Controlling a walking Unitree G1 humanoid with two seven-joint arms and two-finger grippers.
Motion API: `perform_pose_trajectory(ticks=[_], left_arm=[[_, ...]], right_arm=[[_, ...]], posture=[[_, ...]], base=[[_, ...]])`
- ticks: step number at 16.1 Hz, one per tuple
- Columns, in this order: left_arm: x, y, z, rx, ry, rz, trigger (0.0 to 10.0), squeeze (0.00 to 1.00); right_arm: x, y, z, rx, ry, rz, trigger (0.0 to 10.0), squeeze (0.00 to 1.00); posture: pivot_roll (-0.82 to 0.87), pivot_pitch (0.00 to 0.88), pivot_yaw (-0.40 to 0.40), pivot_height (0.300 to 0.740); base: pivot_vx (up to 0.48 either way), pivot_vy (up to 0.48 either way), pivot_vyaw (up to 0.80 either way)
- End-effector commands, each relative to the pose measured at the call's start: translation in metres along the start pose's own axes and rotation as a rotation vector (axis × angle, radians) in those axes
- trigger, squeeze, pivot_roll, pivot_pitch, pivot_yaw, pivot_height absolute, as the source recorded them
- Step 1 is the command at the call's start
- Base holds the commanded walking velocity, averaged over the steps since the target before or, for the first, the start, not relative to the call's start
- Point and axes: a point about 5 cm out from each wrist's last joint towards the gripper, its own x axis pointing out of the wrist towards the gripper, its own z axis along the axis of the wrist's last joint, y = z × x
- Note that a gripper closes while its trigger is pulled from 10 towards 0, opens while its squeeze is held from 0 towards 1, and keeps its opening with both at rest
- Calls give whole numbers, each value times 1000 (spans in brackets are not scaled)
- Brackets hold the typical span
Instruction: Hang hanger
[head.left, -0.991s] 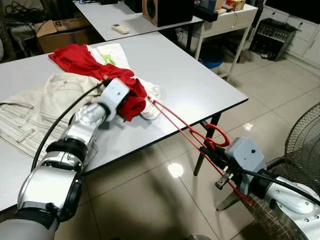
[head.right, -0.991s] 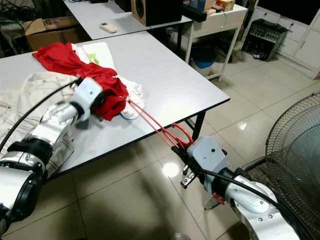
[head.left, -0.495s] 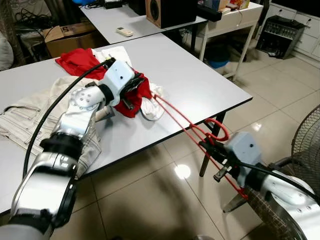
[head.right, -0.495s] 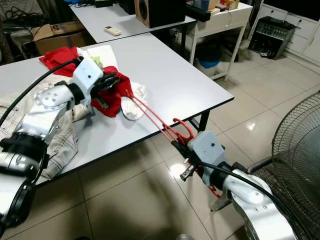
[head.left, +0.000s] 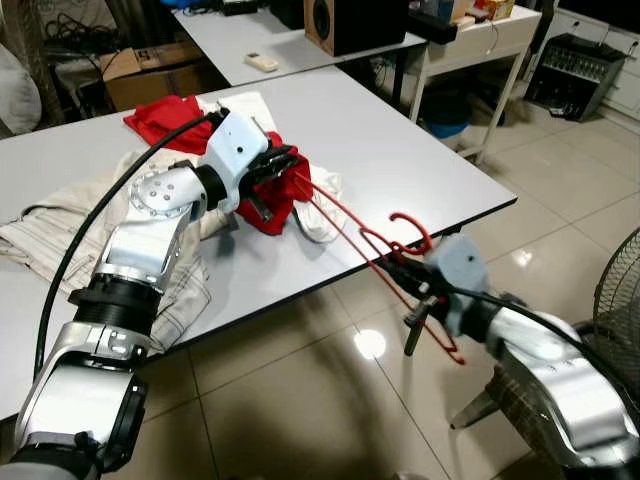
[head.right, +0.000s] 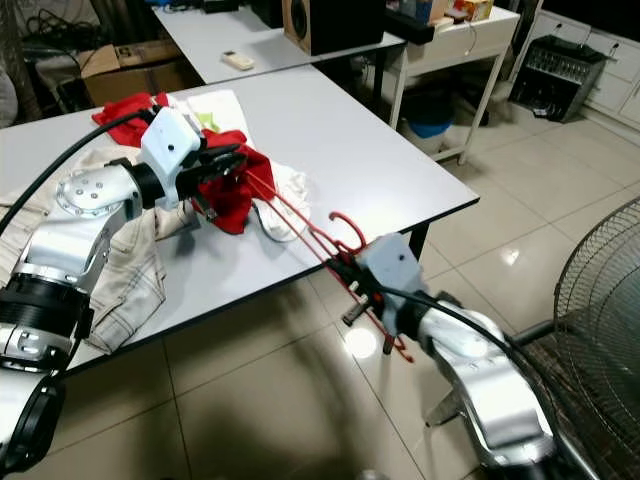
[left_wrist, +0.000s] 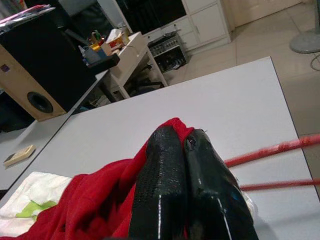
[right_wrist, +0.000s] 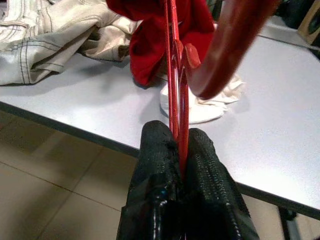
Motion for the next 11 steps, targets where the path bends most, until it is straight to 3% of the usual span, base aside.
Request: perform_pose_trajectory(ticks=[1,5,6,7,8,9,11], left_arm=[[1,-1,5,9,-11,9,0,0],[3,-7,13,-36,-21,10,0,0],[2,-11,16,-70,-34,-18,0,0],[2,-11,16,-70,-34,-18,0,0],[-1,-19,19,-100,-36,-73,0,0],[-4,-22,18,-94,-21,-101,0,0],[-12,-20,14,-61,17,-112,0,0]], right_arm=[[3,2,2,6,-22,27,10000,0],[16,8,2,35,-40,65,10000,0],[27,5,-2,45,-19,3,10000,0],[27,5,-2,45,-19,3,10000,0],[34,-10,-8,132,17,-165,10000,0],[35,-19,-10,204,16,-250,10000,0],[32,-27,-10,249,-2,-297,10000,0]], posture=[[-240,0,56,740],[-225,0,51,740],[-224,0,56,740],[-224,0,56,740],[-230,0,52,740],[-230,0,47,740],[-240,0,46,740]], base=[[0,0,0],[0,0,0],[0,0,0],[0,0,0],[0,0,0],[0,0,0],[0,0,0]])
